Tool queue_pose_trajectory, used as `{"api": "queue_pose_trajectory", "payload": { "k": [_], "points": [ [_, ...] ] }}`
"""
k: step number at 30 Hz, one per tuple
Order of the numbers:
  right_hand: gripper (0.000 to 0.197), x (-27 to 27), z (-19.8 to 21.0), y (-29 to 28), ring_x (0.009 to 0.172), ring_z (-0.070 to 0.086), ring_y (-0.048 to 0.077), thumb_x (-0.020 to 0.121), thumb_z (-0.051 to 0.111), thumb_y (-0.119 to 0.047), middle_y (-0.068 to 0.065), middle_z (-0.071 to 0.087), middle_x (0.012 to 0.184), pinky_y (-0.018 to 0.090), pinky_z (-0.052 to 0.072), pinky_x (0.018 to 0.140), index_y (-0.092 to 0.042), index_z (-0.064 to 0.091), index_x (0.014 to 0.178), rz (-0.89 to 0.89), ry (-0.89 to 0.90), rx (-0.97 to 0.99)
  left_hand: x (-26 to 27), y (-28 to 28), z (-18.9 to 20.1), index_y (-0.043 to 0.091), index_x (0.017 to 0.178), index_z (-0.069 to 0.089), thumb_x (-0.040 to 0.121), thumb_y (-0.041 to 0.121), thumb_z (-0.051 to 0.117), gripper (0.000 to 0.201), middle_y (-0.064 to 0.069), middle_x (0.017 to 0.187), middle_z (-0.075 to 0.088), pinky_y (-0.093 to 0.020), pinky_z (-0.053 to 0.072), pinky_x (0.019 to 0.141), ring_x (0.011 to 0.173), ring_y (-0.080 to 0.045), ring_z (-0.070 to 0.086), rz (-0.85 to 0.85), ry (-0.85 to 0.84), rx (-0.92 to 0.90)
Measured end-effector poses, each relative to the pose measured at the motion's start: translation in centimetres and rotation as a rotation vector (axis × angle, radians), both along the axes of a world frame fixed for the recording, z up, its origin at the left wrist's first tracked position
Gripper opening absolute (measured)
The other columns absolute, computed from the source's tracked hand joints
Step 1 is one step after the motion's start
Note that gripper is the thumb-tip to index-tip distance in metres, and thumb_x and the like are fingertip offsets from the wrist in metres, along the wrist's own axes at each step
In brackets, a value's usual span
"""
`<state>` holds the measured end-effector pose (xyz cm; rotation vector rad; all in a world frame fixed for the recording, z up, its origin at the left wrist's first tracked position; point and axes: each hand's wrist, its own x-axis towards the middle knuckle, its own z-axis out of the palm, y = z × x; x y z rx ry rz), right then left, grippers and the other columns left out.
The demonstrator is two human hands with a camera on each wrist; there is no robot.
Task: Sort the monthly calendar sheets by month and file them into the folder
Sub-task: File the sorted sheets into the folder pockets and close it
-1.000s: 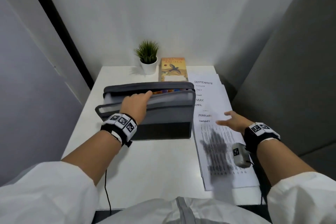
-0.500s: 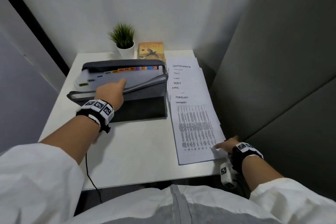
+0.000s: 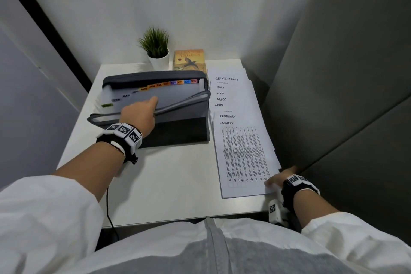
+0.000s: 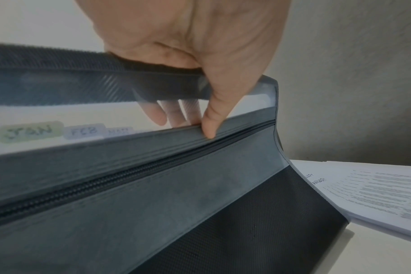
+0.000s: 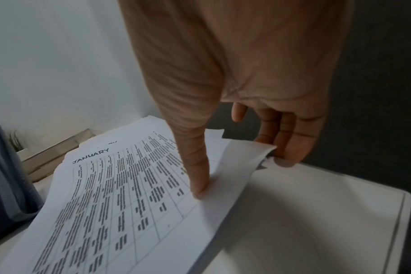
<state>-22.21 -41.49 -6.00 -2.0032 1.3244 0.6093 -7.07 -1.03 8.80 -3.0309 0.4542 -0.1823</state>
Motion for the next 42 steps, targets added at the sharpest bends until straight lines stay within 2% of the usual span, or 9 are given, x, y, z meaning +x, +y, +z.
{"api": "queue_pose_trajectory", "payload": {
  "k": [4,9,14,18,23,29,36,40,42],
  "points": [
    [0.085,-0.2,0.2,0.2,0.124,0.05,0.028,0.071,0.084,-0.021,0.013,0.047,0.134,0.029,0.042,0.089,0.0,0.029,0.132,0.045,0.064,-0.038,0.2,-0.1,-0.1,0.012,0.101,0.044,0.089,0.013,0.055,0.017,-0.011,0.084,0.062,-0.033,0.031,0.051,0.071,-0.034,0.058,0.006,-0.003,0.002],
    [0.051,-0.1,0.7,-0.3,0.081,0.064,0.032,0.075,0.075,-0.009,0.022,0.066,0.104,0.034,0.053,0.07,0.001,0.054,0.12,0.142,0.037,0.121,0.1,-0.1,-0.2,0.012,0.1,0.043,0.089,0.014,0.056,0.017,-0.01,0.084,0.062,-0.032,0.029,0.05,0.069,-0.033,0.056,0.011,-0.002,0.014],
    [0.042,0.6,2.5,-0.3,0.101,0.064,0.03,0.08,0.068,-0.005,0.012,0.068,0.111,0.039,0.051,0.093,-0.007,0.06,0.121,0.209,-0.058,0.19,0.0,0.0,-0.1,0.013,0.098,0.042,0.088,0.013,0.057,0.018,-0.008,0.081,0.061,-0.032,0.029,0.049,0.062,-0.028,0.045,0.014,-0.014,0.004],
    [0.054,1.5,3.8,0.5,0.096,0.06,0.031,0.08,0.074,-0.021,0.017,0.06,0.12,0.034,0.049,0.076,-0.004,0.054,0.126,0.245,-0.011,0.165,0.0,0.2,-0.1,0.013,0.098,0.042,0.088,0.014,0.054,0.016,-0.008,0.08,0.06,-0.032,0.031,0.05,0.062,-0.029,0.047,-0.002,-0.012,-0.007],
    [0.052,2.7,4.9,1.5,0.118,0.056,0.028,0.084,0.072,-0.024,0.014,0.058,0.13,0.029,0.046,0.094,-0.001,0.055,0.128,0.413,0.062,0.044,0.1,1.0,-0.2,0.014,0.099,0.039,0.086,0.019,0.056,0.022,-0.008,0.08,0.057,-0.033,0.036,0.054,0.062,-0.028,0.047,-0.014,0.057,-0.109],
    [0.039,6.4,10.0,2.7,0.113,0.058,0.028,0.09,0.063,-0.014,0.014,0.06,0.124,0.03,0.046,0.089,0.001,0.058,0.125,0.64,0.058,-0.194,1.3,3.8,1.2,0.017,0.113,0.056,0.09,0.019,0.059,0.023,-0.005,0.108,0.063,-0.036,0.049,0.084,0.097,-0.025,0.06,0.013,0.286,-0.403],
    [0.016,12.6,21.7,3.2,0.088,0.061,0.03,0.086,0.057,-0.009,0.015,0.067,0.098,0.03,0.042,0.072,-0.01,0.067,0.098,0.625,-0.504,-0.311,1.4,4.0,2.7,0.028,0.125,0.059,0.093,0.019,0.046,0.036,-0.005,0.123,0.064,-0.036,0.05,0.084,0.107,-0.029,0.059,-0.046,0.339,-0.052],
    [0.018,14.8,26.9,6.8,0.089,0.063,0.021,0.085,0.064,-0.01,0.005,0.07,0.098,0.029,0.046,0.078,-0.017,0.068,0.101,0.457,-1.013,-0.177,1.4,4.0,3.5,0.031,0.09,0.061,0.088,0.017,0.048,0.02,-0.003,0.112,0.068,-0.034,0.05,0.077,0.089,-0.025,0.059,-0.088,0.401,-0.017],
    [0.02,15.8,28.3,9.7,0.092,0.066,0.015,0.085,0.069,-0.016,-0.001,0.071,0.099,0.03,0.05,0.084,-0.019,0.069,0.105,0.436,-1.1,-0.036,1.6,4.1,3.7,0.026,0.092,0.065,0.088,0.018,0.047,0.02,-0.007,0.117,0.066,-0.033,0.05,0.076,0.089,-0.025,0.06,-0.1,0.439,0.001]
  ]
}}
